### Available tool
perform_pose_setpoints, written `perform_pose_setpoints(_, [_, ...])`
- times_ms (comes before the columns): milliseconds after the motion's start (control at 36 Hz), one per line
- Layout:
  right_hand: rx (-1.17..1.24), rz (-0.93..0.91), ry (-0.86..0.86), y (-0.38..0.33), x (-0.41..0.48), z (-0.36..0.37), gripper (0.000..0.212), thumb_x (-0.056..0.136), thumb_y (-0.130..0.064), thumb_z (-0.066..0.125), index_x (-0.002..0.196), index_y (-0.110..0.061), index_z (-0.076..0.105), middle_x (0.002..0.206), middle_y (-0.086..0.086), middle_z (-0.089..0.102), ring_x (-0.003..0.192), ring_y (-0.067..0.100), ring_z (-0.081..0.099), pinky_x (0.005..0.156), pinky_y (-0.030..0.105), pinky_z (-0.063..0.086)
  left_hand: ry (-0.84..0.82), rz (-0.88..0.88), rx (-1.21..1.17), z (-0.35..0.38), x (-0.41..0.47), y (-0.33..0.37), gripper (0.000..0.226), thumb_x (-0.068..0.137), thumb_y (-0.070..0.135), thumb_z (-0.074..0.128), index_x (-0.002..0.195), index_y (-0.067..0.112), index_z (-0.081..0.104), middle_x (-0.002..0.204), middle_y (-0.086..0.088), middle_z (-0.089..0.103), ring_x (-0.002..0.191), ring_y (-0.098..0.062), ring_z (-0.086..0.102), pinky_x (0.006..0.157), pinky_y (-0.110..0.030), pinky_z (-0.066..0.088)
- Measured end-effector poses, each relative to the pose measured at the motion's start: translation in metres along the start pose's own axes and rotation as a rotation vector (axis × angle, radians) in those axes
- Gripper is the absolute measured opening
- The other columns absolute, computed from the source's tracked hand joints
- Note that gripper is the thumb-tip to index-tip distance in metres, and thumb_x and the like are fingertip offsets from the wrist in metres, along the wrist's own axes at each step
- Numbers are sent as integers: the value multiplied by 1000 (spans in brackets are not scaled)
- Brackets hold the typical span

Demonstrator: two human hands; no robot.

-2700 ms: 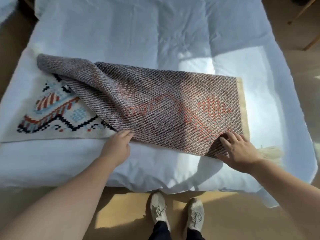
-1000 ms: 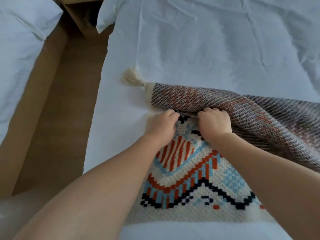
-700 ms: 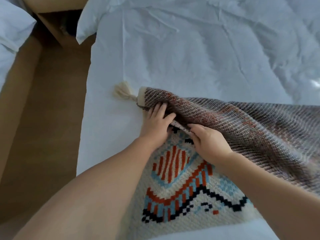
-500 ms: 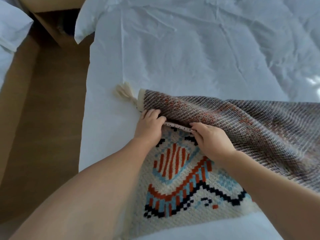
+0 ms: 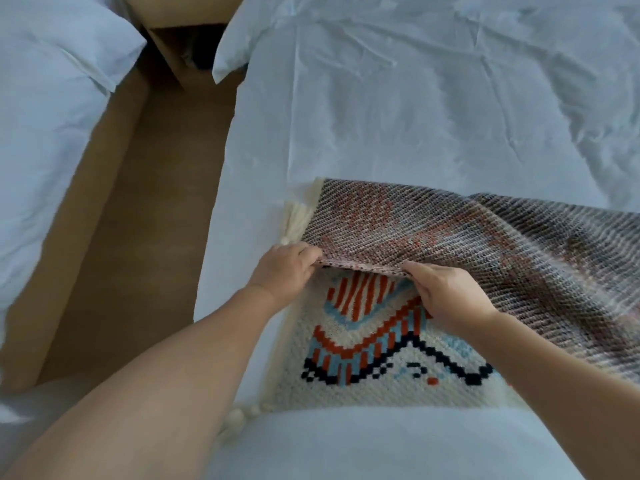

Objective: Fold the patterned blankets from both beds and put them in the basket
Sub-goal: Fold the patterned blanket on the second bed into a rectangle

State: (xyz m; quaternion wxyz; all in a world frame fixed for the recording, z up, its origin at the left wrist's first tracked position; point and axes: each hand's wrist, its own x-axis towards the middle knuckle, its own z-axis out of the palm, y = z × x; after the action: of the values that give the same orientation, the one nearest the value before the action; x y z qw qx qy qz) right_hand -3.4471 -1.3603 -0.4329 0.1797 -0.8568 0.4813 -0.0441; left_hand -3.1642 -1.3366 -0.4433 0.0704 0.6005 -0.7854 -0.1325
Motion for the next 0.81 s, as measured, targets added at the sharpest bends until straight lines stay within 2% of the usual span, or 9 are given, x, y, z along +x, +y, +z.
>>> perform_pose_setpoints(83, [-34, -119, -14, -7, -17, 1, 21, 85, 2, 58, 105, -5, 64, 84, 9, 71, 67, 30, 66, 57, 40, 56, -34, -65, -26, -1, -32, 7, 27, 82, -3, 56, 108, 1, 63, 97, -18, 61, 81, -35, 59, 65, -42, 49])
perform_pose_setpoints(222, [-23, -260, -14, -19, -53, 0, 29, 70, 7, 71, 95, -7, 66, 69, 2, 67, 50, 23, 61, 44, 32, 54, -116, -254, -118, -5, -87, 36, 41, 92, 21, 32, 122, 8, 57, 113, -10, 52, 93, -21, 49, 73, -29, 35])
perform_pose_setpoints(306, [-62, -333, -2, -22, -74, 5, 38, 60, 7, 77, 92, -9, 67, 67, 0, 66, 46, 22, 59, 39, 30, 50, -121, -317, -90, -6, -119, 56, 30, 97, 10, 42, 123, 10, 56, 124, -10, 51, 109, -27, 49, 88, -32, 37])
perform_pose_setpoints(417, [-46, -386, 27, -28, -98, 15, 49, 48, 19, 68, 91, -3, 68, 71, 8, 68, 50, 27, 60, 39, 31, 49, -149, -321, -75, 0, -158, 72, 36, 89, 0, 53, 123, 11, 57, 122, -8, 52, 109, -28, 51, 89, -33, 42])
perform_pose_setpoints(472, [-40, -423, 52, -30, -107, 23, 46, 52, 17, 71, 93, -4, 69, 80, 9, 71, 60, 28, 65, 48, 31, 53, -144, -210, -98, 13, -173, 68, 47, 73, -13, 64, 116, 6, 62, 106, -11, 59, 95, -32, 59, 76, -35, 52])
perform_pose_setpoints(528, [-73, -447, 74, -29, -114, 36, 44, 58, 11, 76, 97, -6, 70, 92, 8, 73, 78, 27, 70, 67, 34, 58, -155, -189, -78, 30, -182, 59, 56, 58, -19, 70, 109, 4, 65, 94, -12, 60, 84, -32, 62, 61, -34, 55])
perform_pose_setpoints(611, [-262, -270, 83, -17, -123, 60, 52, 65, -3, 79, 115, -10, 65, 116, 9, 67, 107, 29, 64, 92, 44, 50, -141, -212, -43, 48, -181, 54, 52, 73, -16, 56, 120, 5, 59, 108, -13, 56, 102, -32, 55, 74, -34, 47])
perform_pose_setpoints(694, [-337, -22, 104, 5, -137, 75, 63, 66, -2, 76, 126, -6, 58, 130, 18, 57, 121, 38, 52, 102, 53, 39, -182, -232, -20, 64, -179, 47, 53, 79, -14, 47, 128, 7, 55, 117, -12, 53, 111, -32, 49, 85, -38, 45])
perform_pose_setpoints(806, [-329, 184, 182, 29, -163, 77, 72, 68, 5, 69, 136, -2, 45, 143, 29, 37, 135, 43, 28, 113, 56, 22, -220, -273, 48, 74, -179, 49, 55, 77, -4, 51, 129, 12, 52, 118, -9, 52, 113, -32, 48, 92, -40, 43])
